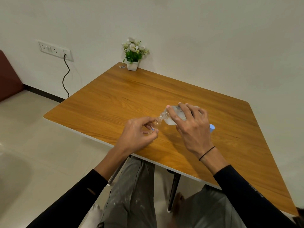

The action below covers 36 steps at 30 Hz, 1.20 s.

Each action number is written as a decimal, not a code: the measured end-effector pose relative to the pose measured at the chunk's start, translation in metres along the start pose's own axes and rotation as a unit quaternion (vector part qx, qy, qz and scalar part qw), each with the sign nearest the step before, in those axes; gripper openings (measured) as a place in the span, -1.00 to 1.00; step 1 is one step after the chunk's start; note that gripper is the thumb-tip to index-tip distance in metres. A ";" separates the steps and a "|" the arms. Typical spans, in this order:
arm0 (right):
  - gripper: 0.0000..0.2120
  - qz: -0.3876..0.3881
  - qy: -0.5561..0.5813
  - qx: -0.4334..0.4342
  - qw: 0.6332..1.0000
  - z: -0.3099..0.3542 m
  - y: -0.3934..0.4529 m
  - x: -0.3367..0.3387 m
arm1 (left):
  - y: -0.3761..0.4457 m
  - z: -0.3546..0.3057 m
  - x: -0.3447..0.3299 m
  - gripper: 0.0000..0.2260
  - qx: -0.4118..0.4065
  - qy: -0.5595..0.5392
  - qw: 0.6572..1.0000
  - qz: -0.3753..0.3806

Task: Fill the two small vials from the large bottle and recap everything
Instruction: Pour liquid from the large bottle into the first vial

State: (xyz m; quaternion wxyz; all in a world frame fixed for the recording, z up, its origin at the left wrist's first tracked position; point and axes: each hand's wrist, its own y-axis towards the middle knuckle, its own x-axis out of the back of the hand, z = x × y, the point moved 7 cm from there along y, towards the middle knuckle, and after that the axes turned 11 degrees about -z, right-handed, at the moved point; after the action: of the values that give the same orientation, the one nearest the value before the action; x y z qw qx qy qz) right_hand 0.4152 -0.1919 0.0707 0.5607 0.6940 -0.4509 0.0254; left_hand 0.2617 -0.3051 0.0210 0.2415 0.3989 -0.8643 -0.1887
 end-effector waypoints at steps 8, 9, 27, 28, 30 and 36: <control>-0.40 -0.001 -0.001 0.001 1.000 0.001 0.001 0.003 | -0.001 -0.004 0.001 -0.62 -0.008 -0.003 1.000 -0.005; -0.40 -0.002 -0.001 0.002 1.000 0.001 0.001 0.004 | -0.001 -0.005 0.001 -0.63 -0.008 -0.002 1.000 -0.006; -0.39 -0.016 0.004 0.010 1.000 0.002 0.006 0.008 | 0.000 -0.003 0.004 -0.64 -0.011 0.009 1.000 -0.013; -0.39 -0.016 0.003 0.011 1.000 0.002 0.006 0.008 | 0.000 -0.003 0.004 -0.64 -0.011 0.010 1.000 -0.012; -0.38 -0.015 0.003 0.013 1.000 0.002 0.006 0.008 | 0.000 -0.003 0.004 -0.63 -0.012 0.012 1.000 -0.014; -0.38 -0.016 0.002 0.014 1.000 0.002 0.007 0.008 | 0.000 -0.004 0.004 -0.64 -0.018 0.011 1.000 -0.012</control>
State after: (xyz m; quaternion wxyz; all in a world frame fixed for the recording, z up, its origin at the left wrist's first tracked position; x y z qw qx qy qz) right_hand 0.4146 -0.1976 0.0791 0.5525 0.7086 -0.4383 0.0244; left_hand 0.2616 -0.3084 0.0256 0.2559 0.4072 -0.8530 -0.2026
